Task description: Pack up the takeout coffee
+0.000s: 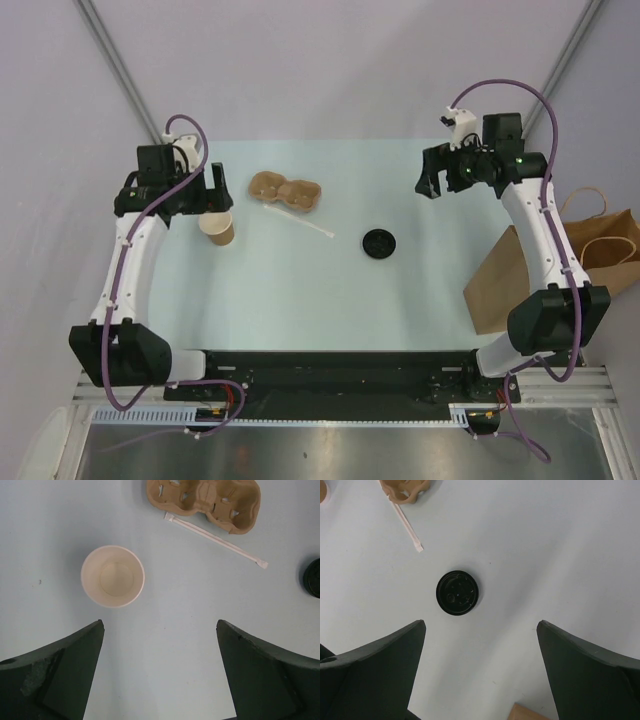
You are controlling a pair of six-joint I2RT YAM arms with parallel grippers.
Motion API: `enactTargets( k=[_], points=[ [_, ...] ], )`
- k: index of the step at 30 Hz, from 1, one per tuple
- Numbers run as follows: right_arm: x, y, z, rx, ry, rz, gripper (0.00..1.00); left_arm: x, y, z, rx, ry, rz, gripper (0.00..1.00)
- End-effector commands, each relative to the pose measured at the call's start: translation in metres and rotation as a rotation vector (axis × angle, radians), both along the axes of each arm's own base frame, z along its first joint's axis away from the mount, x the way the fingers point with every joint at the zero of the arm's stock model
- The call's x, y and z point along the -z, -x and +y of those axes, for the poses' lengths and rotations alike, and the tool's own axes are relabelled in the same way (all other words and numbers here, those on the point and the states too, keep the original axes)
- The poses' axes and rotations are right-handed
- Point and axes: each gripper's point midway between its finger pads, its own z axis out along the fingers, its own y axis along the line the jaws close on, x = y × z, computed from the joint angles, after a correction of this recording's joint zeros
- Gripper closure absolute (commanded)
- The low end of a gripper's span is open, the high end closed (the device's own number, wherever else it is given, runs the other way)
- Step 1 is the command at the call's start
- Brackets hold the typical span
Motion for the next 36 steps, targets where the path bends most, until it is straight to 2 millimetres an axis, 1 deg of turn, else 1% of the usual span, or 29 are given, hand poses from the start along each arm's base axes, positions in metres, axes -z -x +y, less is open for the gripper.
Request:
enactTargets(
  k=[1,2,4,5,6,10,11,13,14,15,17,18,20,21,24,26,27,29,30,31,36],
  points=[
    [-0.008,0.003,0.009,-0.054,0.064,-0.061,0.0,-0.016,-0.004,0.006,0.047,-0.032,-0.022,0.0],
    [-0.007,0.004,0.011,-0.068,0.075,-0.063,0.0,-0.019,-0.005,0.016,0.025,-0.022,-0.028,0.01],
    [-0.004,0.006,0.018,-0.097,0.082,-0.059,0.0,-0.019,-0.006,0.021,0.024,0.011,-0.025,0.0],
    [-0.001,0.007,0.021,-0.108,0.088,-0.052,0.0,-0.018,-0.007,0.032,-0.002,0.019,-0.022,0.0],
    [0.0,0.007,0.022,-0.12,0.093,-0.053,0.0,-0.02,-0.008,0.038,-0.015,0.015,-0.024,0.0],
    [0.008,0.008,0.031,-0.153,0.115,-0.035,0.0,-0.006,-0.012,0.067,-0.087,0.008,0.012,0.0],
    [0.009,0.009,0.031,-0.159,0.126,-0.034,0.0,0.001,-0.014,0.076,-0.108,0.011,0.029,0.0],
    [0.011,0.008,0.033,-0.177,0.152,-0.033,0.0,0.009,-0.017,0.085,-0.123,0.007,0.05,0.0],
    [0.015,0.008,0.036,-0.185,0.16,-0.024,0.0,0.02,-0.02,0.092,-0.14,-0.001,0.077,0.0],
    [0.016,0.009,0.036,-0.183,0.168,-0.018,0.0,0.024,-0.021,0.095,-0.148,-0.005,0.089,0.01],
    [0.017,0.009,0.038,-0.194,0.177,-0.015,0.0,0.037,-0.024,0.097,-0.144,-0.002,0.121,0.03],
    [0.018,0.009,0.038,-0.194,0.186,-0.016,0.0,0.042,-0.026,0.097,-0.139,0.004,0.129,0.06],
    [0.021,0.01,0.039,-0.198,0.2,-0.014,0.0,0.046,-0.029,0.094,-0.122,0.018,0.13,0.09],
    [0.021,0.01,0.039,-0.193,0.204,-0.016,0.0,0.052,-0.032,0.092,-0.119,0.033,0.137,0.13],
    [0.022,0.012,0.039,-0.197,0.213,-0.016,0.0,0.062,-0.04,0.095,-0.132,0.048,0.16,0.19],
    [0.023,0.014,0.039,-0.2,0.22,-0.015,0.01,0.068,-0.043,0.096,-0.135,0.053,0.173,0.21],
    [0.022,0.015,0.04,-0.201,0.225,-0.018,0.0,0.069,-0.046,0.096,-0.137,0.057,0.173,0.24],
    [0.024,0.015,0.04,-0.203,0.229,-0.017,0.0,0.081,-0.05,0.095,-0.136,0.074,0.198,0.28],
    [0.024,0.015,0.039,-0.202,0.235,-0.017,0.0,0.082,-0.052,0.095,-0.138,0.079,0.203,0.31],
    [0.024,0.015,0.04,-0.203,0.237,-0.018,0.0,0.09,-0.054,0.096,-0.141,0.088,0.221,0.32],
    [0.027,0.013,0.038,-0.199,0.252,-0.016,0.0,0.105,-0.058,0.092,-0.133,0.103,0.243,0.39]
  ],
)
